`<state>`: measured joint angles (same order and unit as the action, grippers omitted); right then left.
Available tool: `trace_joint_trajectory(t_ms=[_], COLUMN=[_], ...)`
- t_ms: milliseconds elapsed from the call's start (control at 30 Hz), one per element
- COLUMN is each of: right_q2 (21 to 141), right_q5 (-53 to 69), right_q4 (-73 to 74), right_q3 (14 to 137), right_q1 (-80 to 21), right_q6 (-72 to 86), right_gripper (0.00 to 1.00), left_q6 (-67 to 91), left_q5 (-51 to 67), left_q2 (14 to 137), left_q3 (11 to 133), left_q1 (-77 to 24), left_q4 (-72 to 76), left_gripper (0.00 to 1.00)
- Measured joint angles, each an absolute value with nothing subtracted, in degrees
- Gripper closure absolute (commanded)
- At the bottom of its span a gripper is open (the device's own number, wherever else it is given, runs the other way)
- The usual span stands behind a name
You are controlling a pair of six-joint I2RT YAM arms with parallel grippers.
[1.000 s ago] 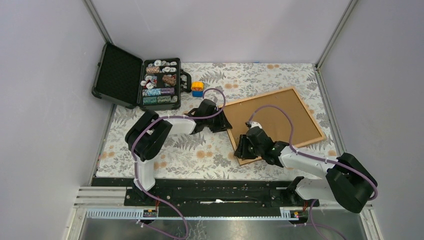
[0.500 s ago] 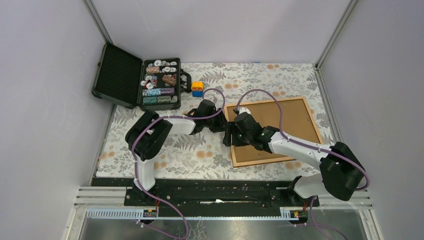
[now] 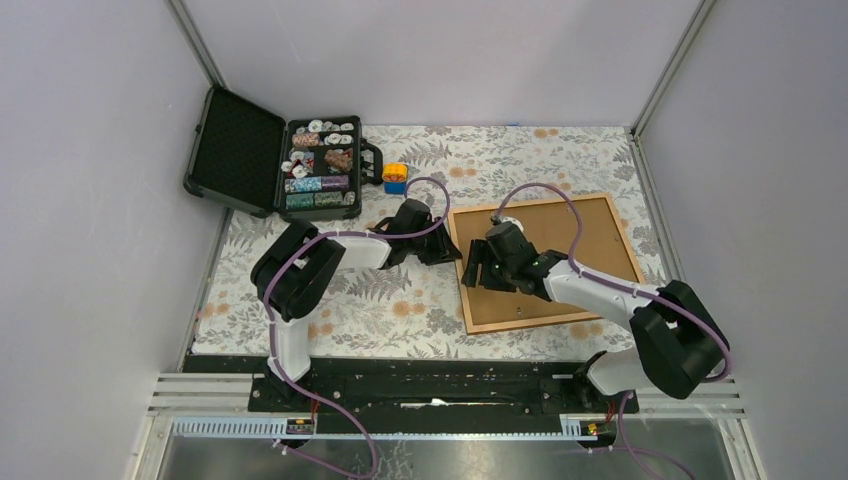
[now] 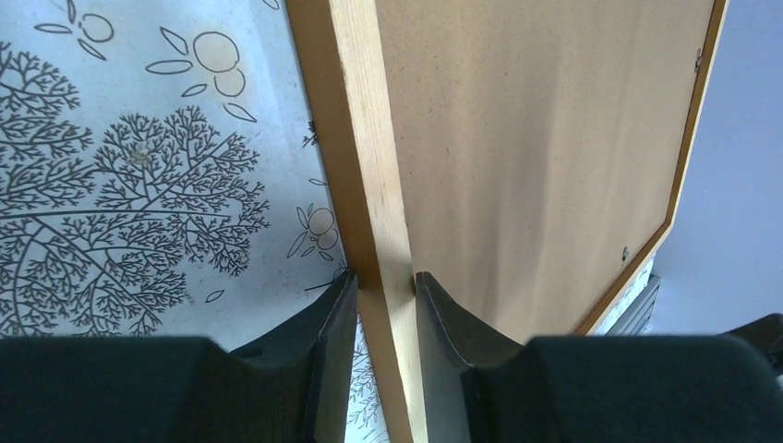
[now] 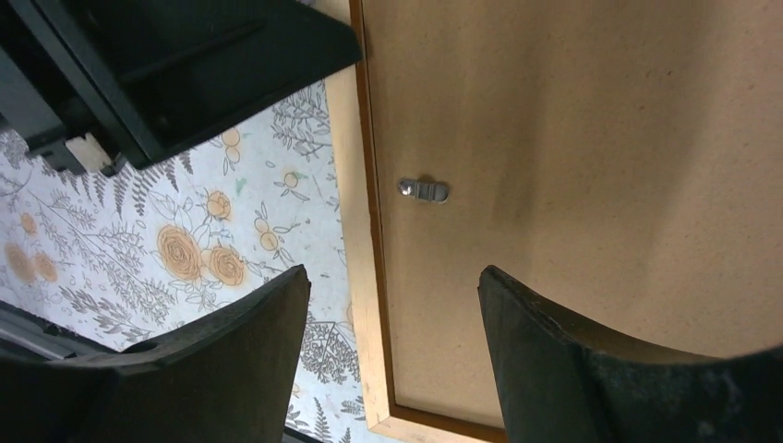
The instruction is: Put the photo into the frame
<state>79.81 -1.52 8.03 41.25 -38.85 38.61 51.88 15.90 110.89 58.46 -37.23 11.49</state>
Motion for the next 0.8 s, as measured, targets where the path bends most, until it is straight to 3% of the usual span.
trace_joint_trajectory(t_ms=[300,800], right_q2=[83.96,87.46], right_q5=[2.83,7.29], right_q4=[3.40,-1.39], right_q3=[41.25,41.82], right_q1=[-33.80,-33.80], right_q6=[34.57,26.48], right_gripper=[0.26,0.35], left_q6=[51.92,52.01], left_q5=[16.12,16.29], left_q2=[110.91,110.91], left_q3=[58.37,58.37], left_q1=[-37.12,-37.06], left_q4=[11.79,11.81], left_gripper=[0.72,0.74])
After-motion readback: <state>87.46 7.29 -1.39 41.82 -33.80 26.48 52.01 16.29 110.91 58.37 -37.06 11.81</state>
